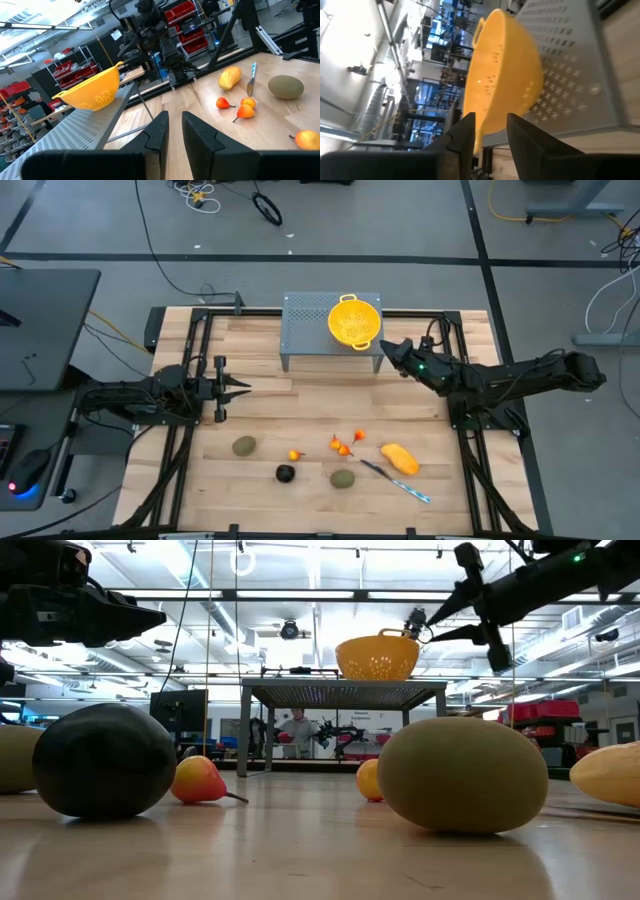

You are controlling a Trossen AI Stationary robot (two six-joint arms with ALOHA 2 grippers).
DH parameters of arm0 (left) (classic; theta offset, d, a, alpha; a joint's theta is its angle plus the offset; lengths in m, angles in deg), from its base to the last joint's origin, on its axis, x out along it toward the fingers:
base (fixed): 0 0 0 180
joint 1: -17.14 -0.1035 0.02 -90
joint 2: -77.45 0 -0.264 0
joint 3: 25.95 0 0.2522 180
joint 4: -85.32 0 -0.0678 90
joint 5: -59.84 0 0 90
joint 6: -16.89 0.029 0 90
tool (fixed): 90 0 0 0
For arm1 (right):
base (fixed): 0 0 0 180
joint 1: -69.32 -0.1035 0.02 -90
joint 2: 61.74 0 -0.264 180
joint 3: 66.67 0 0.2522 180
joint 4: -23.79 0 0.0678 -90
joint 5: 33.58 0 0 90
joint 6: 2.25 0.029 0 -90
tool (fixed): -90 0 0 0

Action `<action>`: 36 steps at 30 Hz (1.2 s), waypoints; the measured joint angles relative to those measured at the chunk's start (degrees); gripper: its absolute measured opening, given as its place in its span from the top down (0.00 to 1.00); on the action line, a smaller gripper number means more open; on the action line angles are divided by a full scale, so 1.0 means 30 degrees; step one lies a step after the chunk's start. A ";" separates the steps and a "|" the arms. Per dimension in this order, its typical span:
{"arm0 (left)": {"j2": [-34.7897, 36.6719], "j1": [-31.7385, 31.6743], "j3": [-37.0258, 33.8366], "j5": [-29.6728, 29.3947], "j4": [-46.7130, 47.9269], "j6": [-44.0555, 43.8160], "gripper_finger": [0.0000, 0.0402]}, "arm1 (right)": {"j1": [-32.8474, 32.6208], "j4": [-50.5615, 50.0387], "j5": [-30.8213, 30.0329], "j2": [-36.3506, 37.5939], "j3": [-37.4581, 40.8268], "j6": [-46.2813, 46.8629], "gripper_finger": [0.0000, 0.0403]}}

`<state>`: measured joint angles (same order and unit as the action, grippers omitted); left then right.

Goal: Pick & Place Fruit
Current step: Put the yellow strainer bowl on the shelf, then put the peach into the yellow strainer bowl on the shelf

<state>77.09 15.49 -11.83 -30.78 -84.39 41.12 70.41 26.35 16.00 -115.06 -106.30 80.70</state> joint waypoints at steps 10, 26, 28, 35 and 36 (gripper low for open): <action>0.0004 0.0005 -0.0006 0.0002 -0.0003 0.0002 0.84 | 0.0036 -0.1109 0.0166 0.0016 0.0000 0.0572 0.90; 0.0003 0.0003 -0.0006 -0.0001 0.0000 0.0006 0.84 | 0.1041 0.0384 0.1273 -0.1773 0.0000 0.0771 0.99; 0.0000 -0.0001 -0.0004 -0.0001 0.0000 0.0000 0.84 | 0.1349 0.0643 0.1727 -0.1996 0.0000 0.0695 0.99; 0.0006 0.0005 0.0001 -0.0001 0.0000 0.0006 0.84 | 0.2003 0.1646 0.3092 -0.2462 0.0004 0.0244 0.99; 0.0000 -0.0001 -0.0006 0.0004 0.0000 0.0006 0.84 | 0.2093 0.1762 0.3398 -0.2573 0.0000 0.0235 0.99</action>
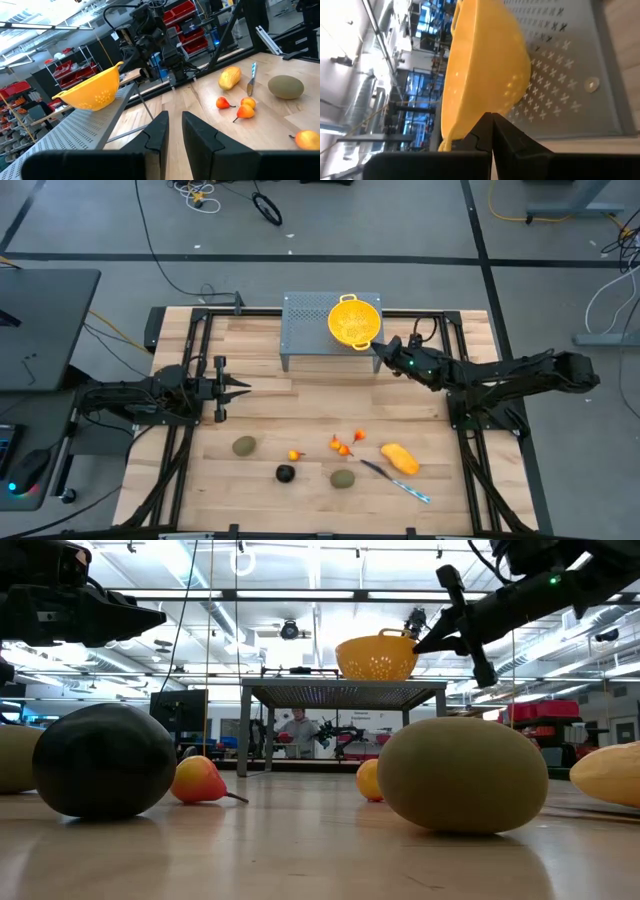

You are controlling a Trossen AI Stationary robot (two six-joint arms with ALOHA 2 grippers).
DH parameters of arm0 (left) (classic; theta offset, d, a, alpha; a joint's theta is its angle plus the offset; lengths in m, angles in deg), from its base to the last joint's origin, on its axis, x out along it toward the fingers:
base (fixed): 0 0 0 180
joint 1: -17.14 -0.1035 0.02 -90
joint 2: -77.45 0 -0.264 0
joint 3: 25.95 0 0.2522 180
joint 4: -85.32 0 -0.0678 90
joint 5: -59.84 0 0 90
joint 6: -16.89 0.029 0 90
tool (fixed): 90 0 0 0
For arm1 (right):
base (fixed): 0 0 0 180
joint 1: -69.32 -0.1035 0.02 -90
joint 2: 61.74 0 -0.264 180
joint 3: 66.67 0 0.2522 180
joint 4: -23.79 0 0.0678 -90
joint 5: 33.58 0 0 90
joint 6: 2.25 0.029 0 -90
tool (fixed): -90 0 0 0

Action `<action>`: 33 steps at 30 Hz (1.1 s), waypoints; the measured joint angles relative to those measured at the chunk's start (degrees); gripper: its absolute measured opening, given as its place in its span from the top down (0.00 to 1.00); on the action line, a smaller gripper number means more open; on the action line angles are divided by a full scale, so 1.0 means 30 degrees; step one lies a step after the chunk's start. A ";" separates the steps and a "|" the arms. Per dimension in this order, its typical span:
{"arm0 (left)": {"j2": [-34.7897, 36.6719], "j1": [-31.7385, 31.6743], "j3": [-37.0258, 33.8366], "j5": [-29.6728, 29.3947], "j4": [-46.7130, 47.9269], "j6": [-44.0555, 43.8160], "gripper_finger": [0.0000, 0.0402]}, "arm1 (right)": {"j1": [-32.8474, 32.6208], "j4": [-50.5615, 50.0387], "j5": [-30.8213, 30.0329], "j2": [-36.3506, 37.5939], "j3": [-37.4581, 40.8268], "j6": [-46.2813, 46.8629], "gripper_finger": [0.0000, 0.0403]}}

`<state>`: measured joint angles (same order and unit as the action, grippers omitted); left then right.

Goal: Pick & Place Fruit
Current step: Put the peach into the yellow strainer bowl on the shelf

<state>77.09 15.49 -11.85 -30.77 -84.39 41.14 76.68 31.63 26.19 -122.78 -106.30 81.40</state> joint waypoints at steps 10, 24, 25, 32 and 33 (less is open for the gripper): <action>0.0000 0.0007 0.0002 -0.0005 -0.0002 -0.0007 0.84 | 0.1025 0.1295 0.1113 -0.1265 0.0000 -0.0035 0.99; 0.0000 0.0000 0.0000 0.0002 0.0000 0.0000 0.84 | 0.3001 0.2645 0.2225 -0.1623 0.0000 -0.1001 0.99; 0.0003 0.0004 0.0000 -0.0002 0.0000 -0.0003 0.84 | 0.3141 0.2625 0.2329 -0.1623 0.0003 -0.1033 0.99; 0.0007 0.0004 0.0001 -0.0003 0.0000 -0.0003 0.84 | 0.3423 0.2459 0.2755 -0.1623 0.0000 -0.1040 0.99; 0.0002 0.0003 0.0002 -0.0005 0.0000 0.0000 0.84 | 0.3417 0.2434 0.2751 -0.1623 0.0002 -0.1040 0.99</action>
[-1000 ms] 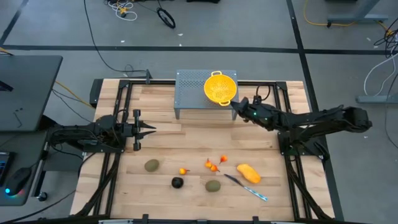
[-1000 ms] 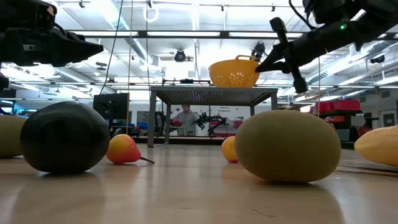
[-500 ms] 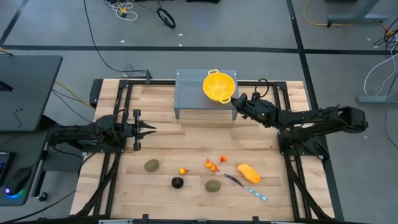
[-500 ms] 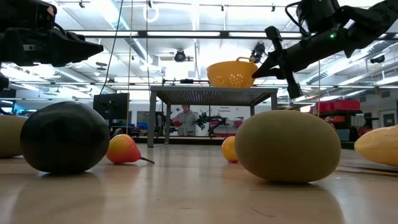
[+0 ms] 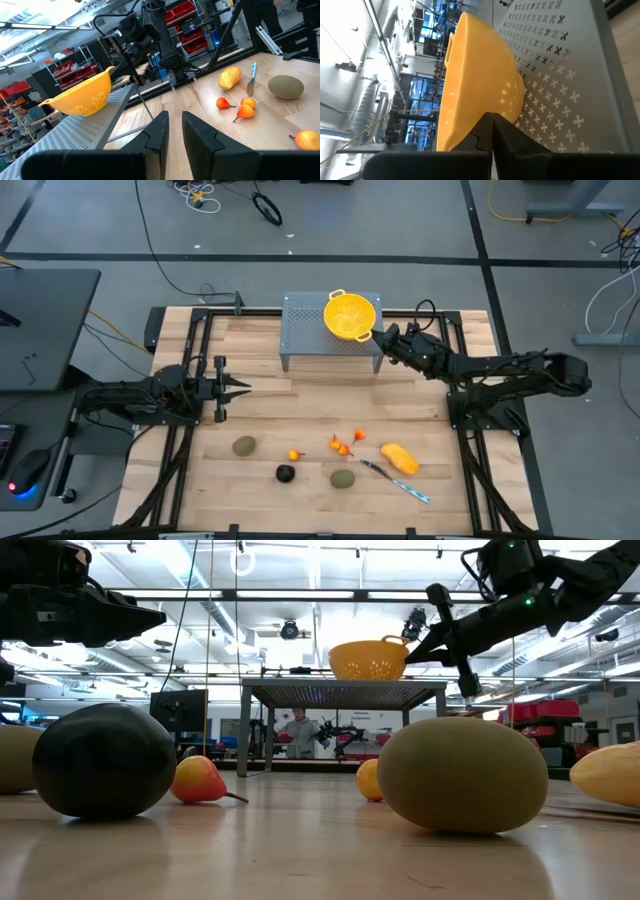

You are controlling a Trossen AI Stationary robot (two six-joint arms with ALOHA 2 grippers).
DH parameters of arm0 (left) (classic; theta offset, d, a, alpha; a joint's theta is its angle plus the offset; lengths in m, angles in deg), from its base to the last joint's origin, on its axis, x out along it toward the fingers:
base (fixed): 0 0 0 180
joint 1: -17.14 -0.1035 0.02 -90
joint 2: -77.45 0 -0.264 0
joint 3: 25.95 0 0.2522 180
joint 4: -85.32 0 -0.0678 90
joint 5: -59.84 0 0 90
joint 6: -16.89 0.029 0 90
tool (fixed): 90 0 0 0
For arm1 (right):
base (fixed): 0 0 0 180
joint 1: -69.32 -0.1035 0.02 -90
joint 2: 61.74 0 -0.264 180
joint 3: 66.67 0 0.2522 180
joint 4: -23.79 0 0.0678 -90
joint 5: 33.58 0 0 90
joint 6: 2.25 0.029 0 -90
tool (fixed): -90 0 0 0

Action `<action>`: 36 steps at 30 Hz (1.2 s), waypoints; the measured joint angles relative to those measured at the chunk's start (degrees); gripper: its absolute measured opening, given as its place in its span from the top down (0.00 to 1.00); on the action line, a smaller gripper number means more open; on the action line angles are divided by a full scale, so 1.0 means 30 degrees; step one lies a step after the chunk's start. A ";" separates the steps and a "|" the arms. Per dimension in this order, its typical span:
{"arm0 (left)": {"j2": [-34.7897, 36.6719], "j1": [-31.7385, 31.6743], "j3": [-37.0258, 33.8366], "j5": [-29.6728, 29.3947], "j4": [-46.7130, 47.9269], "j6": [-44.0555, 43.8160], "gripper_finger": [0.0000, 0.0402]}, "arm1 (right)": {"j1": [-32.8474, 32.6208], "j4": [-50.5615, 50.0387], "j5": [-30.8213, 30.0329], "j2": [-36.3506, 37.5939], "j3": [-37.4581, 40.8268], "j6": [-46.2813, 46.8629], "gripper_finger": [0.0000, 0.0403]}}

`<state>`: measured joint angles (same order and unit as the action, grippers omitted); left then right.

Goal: Pick & Place Fruit
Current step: Put the peach into the yellow strainer bowl on the shelf

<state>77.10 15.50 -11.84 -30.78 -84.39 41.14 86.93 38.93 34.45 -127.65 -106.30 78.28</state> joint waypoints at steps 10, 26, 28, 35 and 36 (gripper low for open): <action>0.0002 -0.0001 0.0000 0.0007 0.0000 -0.0005 0.84 | -0.1416 -0.1637 -0.1672 0.0364 0.0005 0.0555 0.99; 0.0004 0.0003 0.0000 0.0006 0.0000 0.0000 0.84 | -0.4199 -0.1980 -0.2340 0.2033 -0.0002 -0.0256 0.99; 0.0002 0.0004 0.0000 0.0000 0.0000 0.0000 0.84 | -0.4712 -0.1964 -0.2644 0.2312 -0.0002 -0.0361 0.99; 0.0004 0.0004 -0.0002 0.0002 0.0000 -0.0002 0.84 | -0.6651 -0.1987 -0.3319 0.3447 0.0004 -0.1918 0.99; 0.0002 0.0001 0.0000 0.0002 0.0000 -0.0001 0.84 | -0.6907 -0.1982 -0.3296 0.3570 -0.0002 -0.2386 0.99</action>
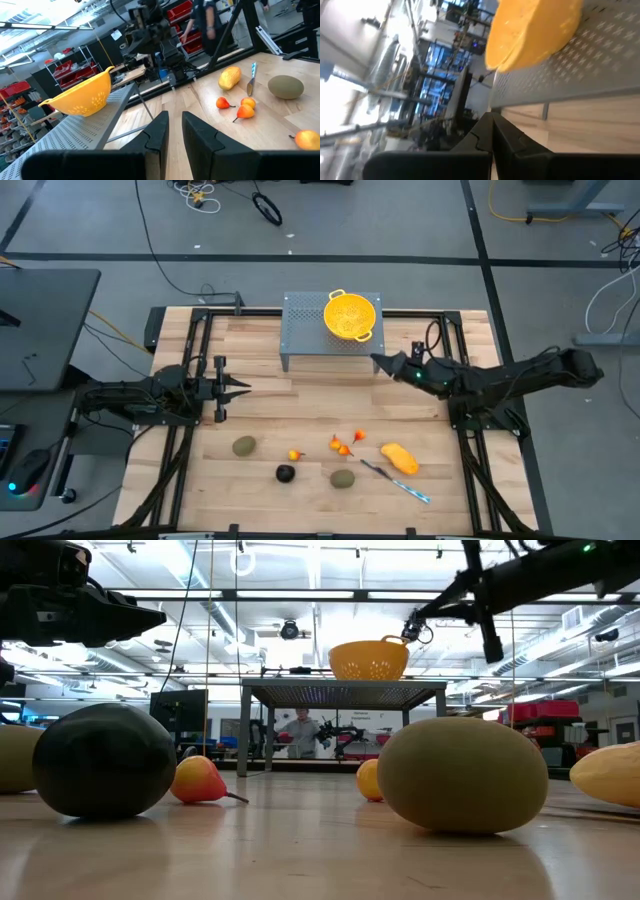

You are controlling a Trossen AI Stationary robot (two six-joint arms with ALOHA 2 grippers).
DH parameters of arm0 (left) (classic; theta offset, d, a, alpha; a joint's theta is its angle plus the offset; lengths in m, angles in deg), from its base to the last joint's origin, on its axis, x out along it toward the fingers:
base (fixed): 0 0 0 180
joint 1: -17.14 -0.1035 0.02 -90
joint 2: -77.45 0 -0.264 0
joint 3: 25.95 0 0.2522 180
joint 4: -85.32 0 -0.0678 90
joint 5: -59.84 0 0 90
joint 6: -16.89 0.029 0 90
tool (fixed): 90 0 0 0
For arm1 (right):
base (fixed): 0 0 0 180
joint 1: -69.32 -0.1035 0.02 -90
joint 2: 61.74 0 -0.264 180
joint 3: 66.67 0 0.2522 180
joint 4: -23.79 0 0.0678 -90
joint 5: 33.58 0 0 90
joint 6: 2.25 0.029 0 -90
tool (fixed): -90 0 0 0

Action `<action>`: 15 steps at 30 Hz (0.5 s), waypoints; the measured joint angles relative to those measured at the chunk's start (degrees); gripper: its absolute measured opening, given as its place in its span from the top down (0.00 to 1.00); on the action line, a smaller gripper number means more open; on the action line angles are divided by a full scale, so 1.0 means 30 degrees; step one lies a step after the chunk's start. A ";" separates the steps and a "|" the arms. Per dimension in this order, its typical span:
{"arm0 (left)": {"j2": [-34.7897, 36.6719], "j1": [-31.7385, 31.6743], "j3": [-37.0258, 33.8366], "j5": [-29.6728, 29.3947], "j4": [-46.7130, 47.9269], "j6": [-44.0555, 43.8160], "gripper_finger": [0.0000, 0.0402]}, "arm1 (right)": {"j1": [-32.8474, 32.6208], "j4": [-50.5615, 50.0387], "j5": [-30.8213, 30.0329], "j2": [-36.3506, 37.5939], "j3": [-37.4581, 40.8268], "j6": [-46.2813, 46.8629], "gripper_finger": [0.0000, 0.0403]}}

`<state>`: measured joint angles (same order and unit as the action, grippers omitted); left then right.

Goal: Pick & Place Fruit
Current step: Put the peach into the yellow strainer bowl on the shelf

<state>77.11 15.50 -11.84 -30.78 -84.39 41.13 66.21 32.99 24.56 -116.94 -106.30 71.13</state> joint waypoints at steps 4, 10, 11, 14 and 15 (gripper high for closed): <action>-0.0001 -0.0004 0.0005 0.0003 -0.0006 -0.0002 0.84 | -0.0876 0.0014 0.0422 0.0413 0.0000 -0.2020 0.99; 0.0000 -0.0004 0.0003 0.0002 0.0000 -0.0002 0.84 | -0.1123 -0.0011 0.1800 0.0552 0.0007 -0.4856 0.99; -0.0004 -0.0004 0.0002 0.0002 0.0000 0.0001 0.84 | -0.1122 0.0002 0.1880 0.0539 0.0000 -0.5228 0.99; 0.0004 -0.0004 -0.0001 -0.0002 0.0000 -0.0006 0.84 | -0.1094 -0.0007 0.2452 0.0524 0.0005 -0.6149 0.99; -0.0003 -0.0004 0.0006 -0.0002 0.0000 0.0001 0.84 | -0.1094 0.0011 0.2766 0.0524 0.0007 -0.6488 0.99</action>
<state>77.10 15.49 -11.82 -30.78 -84.39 41.14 62.93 33.02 32.86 -115.37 -106.28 51.66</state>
